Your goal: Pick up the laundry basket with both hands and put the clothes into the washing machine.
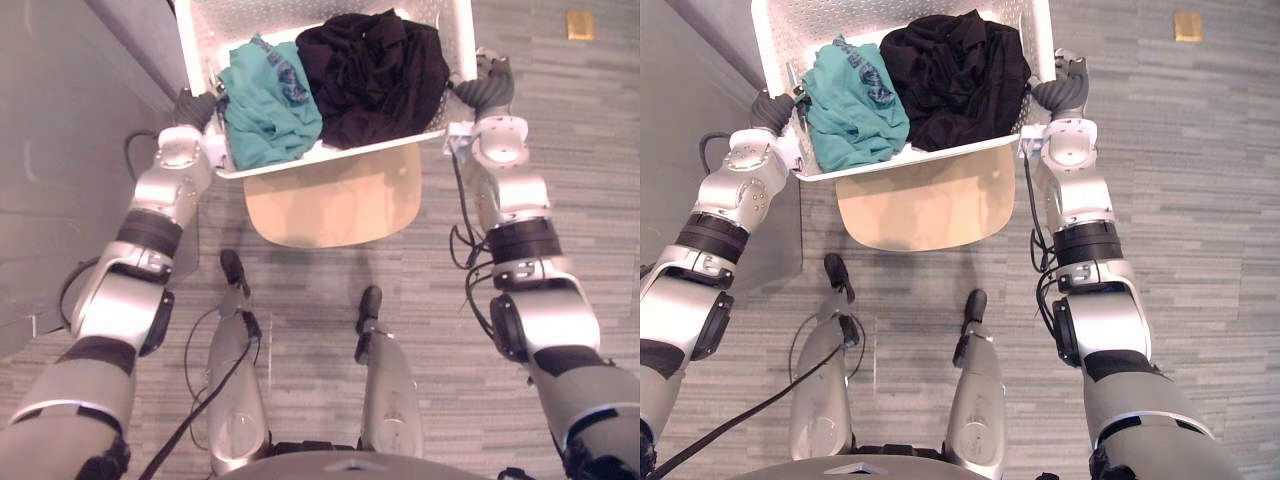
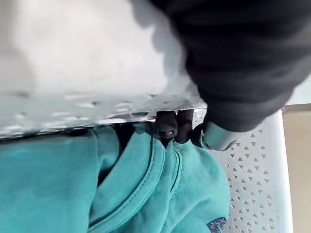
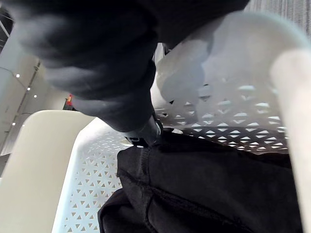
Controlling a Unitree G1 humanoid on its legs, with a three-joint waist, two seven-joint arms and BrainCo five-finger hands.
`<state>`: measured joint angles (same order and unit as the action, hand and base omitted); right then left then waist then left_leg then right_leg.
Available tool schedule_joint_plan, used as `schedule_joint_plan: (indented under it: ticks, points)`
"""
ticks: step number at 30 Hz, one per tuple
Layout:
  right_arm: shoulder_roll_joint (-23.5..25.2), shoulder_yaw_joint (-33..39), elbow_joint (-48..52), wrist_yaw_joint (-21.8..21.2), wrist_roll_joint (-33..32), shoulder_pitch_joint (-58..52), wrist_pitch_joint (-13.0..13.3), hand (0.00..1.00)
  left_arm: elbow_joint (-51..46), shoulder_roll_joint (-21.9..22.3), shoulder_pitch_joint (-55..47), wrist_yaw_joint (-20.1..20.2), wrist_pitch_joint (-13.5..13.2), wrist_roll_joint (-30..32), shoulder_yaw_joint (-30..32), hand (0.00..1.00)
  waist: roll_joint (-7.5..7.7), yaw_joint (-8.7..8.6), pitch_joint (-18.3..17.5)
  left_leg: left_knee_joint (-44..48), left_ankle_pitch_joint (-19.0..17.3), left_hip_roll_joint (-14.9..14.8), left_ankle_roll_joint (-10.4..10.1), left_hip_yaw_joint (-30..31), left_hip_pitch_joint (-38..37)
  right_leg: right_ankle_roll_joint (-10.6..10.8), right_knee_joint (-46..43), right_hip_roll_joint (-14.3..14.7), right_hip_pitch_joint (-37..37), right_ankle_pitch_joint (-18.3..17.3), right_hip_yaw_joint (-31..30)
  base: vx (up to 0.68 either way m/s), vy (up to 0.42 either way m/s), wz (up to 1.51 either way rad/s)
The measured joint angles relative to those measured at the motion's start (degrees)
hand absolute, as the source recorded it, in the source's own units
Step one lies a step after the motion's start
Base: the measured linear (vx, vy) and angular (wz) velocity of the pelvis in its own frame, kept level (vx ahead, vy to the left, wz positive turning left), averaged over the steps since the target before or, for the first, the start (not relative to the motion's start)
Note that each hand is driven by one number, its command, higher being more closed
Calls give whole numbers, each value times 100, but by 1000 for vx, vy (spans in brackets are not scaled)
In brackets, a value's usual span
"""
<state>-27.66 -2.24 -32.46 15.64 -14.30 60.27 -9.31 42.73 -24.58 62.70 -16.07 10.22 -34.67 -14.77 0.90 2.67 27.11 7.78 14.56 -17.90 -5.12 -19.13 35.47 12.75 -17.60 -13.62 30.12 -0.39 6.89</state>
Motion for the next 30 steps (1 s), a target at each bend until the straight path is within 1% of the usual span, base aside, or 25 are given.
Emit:
schedule_joint_plan:
  ticks: [2, 4, 7, 9, 10, 14, 19, 22, 25, 28, 29, 30]
  points:
    - [-2, -96, -153, -3, 0, 116, -33, 100, 195, -16, 222, -44, 2, 5, 6, 100, -3, -38, 125, 1, 4, -40, -5, -7, 74, 0, -2, 32, 82, 0, 7, 4, -53, -7]
    - [-16, -107, -312, -4, -1, 168, -88, 100, 308, -24, 416, -51, 9, 11, 2, 100, -4, -12, 126, 4, 21, -69, -20, -17, 175, -1, -34, 53, 214, 0, 12, 9, -53, -8]
    - [7, -178, -688, -7, -41, 373, -87, 100, 341, -93, 486, -60, 37, 22, 10, 100, -4, -35, 127, 148, 28, -106, -19, -83, 282, -1, -218, 42, 387, 0, 41, 8, -51, -8]
    - [10, -314, -766, -15, -116, 493, -94, 100, 392, -145, 505, -68, 52, 64, 47, 100, -4, -56, 127, 156, 28, -110, -19, -103, 294, -4, -260, 39, 431, -3, 55, -18, -36, -6]
    - [8, -327, -798, -16, -116, 521, -94, 0, 398, -146, 512, -68, 52, 73, 75, 0, -4, -61, 127, 157, 27, -110, -19, -103, 310, -5, -271, 38, 454, -4, 59, -43, -36, -3]
    - [0, -327, -899, -20, -117, 734, -59, 0, 400, -185, 756, -67, 49, 128, 138, 0, -4, -89, 127, 193, -3, -110, -9, -103, 542, -65, -398, 1, 708, -13, 117, -69, -32, 1]
    - [10, -450, -908, -83, -116, 737, -42, 0, 399, -269, 877, -98, 4, 236, 367, 0, -4, -130, 127, 204, 26, -111, 22, -118, 597, -102, -415, 1, 776, 23, 114, -51, -40, -1]
    - [-16, -451, -926, -267, -116, 736, -17, 0, 399, -346, 875, -99, 5, 352, 366, 0, -4, -148, 127, 210, 65, -106, 74, -119, 598, -102, -422, 2, 776, 24, 116, -6, -62, 0]
    - [-105, -612, -923, -321, -116, 702, 91, 0, 394, -389, 846, -88, 5, 383, 500, 0, -4, -198, 127, 117, 107, -98, 107, -138, 586, -99, -424, -6, 789, 21, 123, 8, -59, 2]
    - [-209, -664, -822, -554, -108, 432, 212, 0, 254, -406, 586, -55, -11, 494, 607, 0, -4, -193, 127, 97, 126, -96, 109, -166, 490, -87, -540, -25, 784, -6, 121, 9, -71, 0]
    - [-212, -693, -792, -693, -106, 238, 167, 0, 142, -406, 386, -52, -18, 539, 692, 0, -4, -178, 127, 76, 128, -94, 106, -187, 406, -100, -599, -36, 751, -41, 121, 9, -83, 1]
    - [-210, -703, -763, -722, -107, 97, 161, 0, 43, -406, 257, -47, -33, 561, 760, 0, -4, -173, 127, 57, 130, -89, 103, -201, 350, -101, -625, -44, 721, -74, 121, 18, -93, 4]
